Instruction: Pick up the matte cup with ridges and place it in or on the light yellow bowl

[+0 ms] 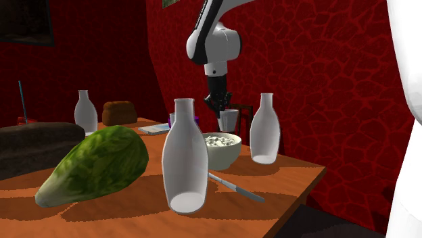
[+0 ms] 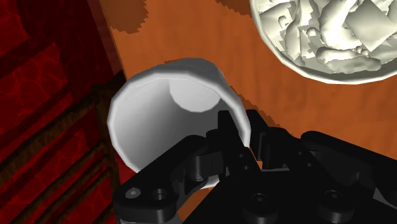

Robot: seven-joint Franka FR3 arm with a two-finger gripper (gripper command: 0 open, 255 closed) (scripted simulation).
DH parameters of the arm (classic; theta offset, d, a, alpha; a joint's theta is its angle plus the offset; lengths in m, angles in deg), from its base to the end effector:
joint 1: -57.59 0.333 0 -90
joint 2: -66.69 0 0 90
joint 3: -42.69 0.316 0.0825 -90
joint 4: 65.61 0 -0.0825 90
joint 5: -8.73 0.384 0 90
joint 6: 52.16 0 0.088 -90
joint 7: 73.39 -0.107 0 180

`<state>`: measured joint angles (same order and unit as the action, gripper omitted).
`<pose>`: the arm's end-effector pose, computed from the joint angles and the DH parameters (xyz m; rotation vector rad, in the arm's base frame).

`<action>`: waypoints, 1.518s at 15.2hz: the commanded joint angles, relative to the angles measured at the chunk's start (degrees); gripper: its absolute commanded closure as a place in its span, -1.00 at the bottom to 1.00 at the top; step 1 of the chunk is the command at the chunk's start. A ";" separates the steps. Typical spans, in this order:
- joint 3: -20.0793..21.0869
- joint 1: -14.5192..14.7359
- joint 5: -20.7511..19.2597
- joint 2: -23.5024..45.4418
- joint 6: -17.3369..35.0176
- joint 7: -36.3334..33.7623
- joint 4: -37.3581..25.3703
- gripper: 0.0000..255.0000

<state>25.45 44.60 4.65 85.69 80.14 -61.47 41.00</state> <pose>0.5591 -0.3128 0.3613 2.9287 -0.3728 0.0985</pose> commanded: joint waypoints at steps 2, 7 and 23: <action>-0.13 0.16 -0.28 -1.24 -1.94 0.04 -0.72 1.00; -0.27 0.33 -0.59 -2.84 -5.30 0.21 -2.54 1.00; 1.72 5.68 -6.41 -17.92 -11.80 -8.46 6.67 1.00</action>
<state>26.74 49.55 -0.86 69.97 68.13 -68.33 45.14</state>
